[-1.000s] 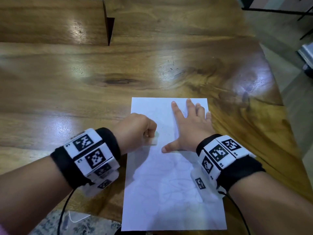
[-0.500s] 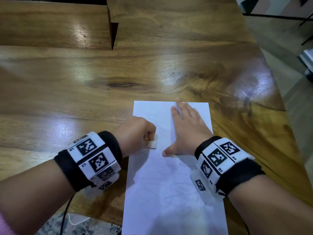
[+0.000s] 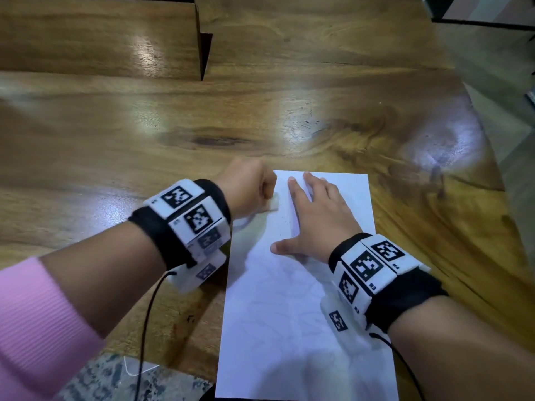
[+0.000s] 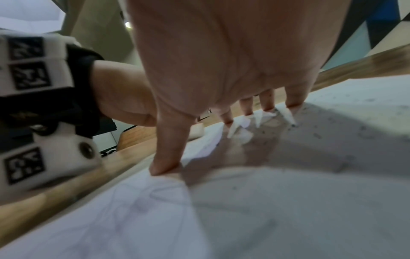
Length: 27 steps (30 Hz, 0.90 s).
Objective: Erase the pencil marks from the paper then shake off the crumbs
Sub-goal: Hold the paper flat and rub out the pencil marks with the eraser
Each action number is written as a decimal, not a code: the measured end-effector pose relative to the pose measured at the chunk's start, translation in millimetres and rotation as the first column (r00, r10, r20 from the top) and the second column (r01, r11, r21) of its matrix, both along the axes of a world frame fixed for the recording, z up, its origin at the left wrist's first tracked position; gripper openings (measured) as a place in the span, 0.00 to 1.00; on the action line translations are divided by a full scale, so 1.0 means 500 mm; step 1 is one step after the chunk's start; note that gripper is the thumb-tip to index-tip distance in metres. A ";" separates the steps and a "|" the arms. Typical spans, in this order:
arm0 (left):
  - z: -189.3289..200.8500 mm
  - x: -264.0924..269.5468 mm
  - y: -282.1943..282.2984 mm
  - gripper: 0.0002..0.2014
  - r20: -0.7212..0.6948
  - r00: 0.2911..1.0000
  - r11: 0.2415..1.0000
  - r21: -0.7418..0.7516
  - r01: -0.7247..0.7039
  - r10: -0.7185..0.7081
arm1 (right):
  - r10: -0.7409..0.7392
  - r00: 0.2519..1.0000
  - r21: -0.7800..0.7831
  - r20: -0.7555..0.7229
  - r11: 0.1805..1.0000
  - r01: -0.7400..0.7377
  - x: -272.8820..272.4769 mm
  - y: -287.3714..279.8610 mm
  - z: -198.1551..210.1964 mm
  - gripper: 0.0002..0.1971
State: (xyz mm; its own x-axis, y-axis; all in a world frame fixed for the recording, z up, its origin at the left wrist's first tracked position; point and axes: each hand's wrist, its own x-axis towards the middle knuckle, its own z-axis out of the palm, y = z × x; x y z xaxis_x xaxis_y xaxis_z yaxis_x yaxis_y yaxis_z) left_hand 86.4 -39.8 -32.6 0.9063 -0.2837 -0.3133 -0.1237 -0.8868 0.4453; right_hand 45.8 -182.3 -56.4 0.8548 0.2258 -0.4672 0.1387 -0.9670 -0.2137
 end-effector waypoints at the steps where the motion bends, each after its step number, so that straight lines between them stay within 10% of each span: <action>1: 0.001 -0.004 0.004 0.05 -0.056 0.997 0.999 0.015 0.045 -0.044 | -0.003 1.000 0.003 0.000 1.000 0.003 0.000 0.001 -0.001 0.60; 7: 0.010 0.037 -0.020 0.06 0.107 0.992 0.998 -0.027 -0.065 0.067 | 0.014 1.000 -0.019 0.010 1.000 -0.014 0.001 0.001 -0.001 0.60; 11: 0.002 0.005 0.000 0.07 -0.135 0.984 0.992 0.030 0.122 -0.117 | 0.003 1.000 0.000 0.012 1.000 -0.003 0.001 0.000 -0.004 0.60; 17: 0.006 0.037 -0.034 0.04 0.067 0.996 0.997 -0.061 -0.053 0.057 | 0.007 1.000 -0.012 0.016 1.000 -0.007 0.002 0.001 -0.004 0.60; 22: -0.006 -0.009 -0.008 0.09 -0.121 0.988 0.995 -0.020 0.098 -0.100 | -0.015 1.000 0.026 0.010 1.000 0.015 0.000 -0.002 -0.006 0.61; 27: 0.003 0.020 -0.020 0.02 0.061 0.991 0.992 -0.049 -0.119 0.122 | -0.008 1.000 0.013 0.012 1.000 0.008 -0.001 -0.001 -0.005 0.61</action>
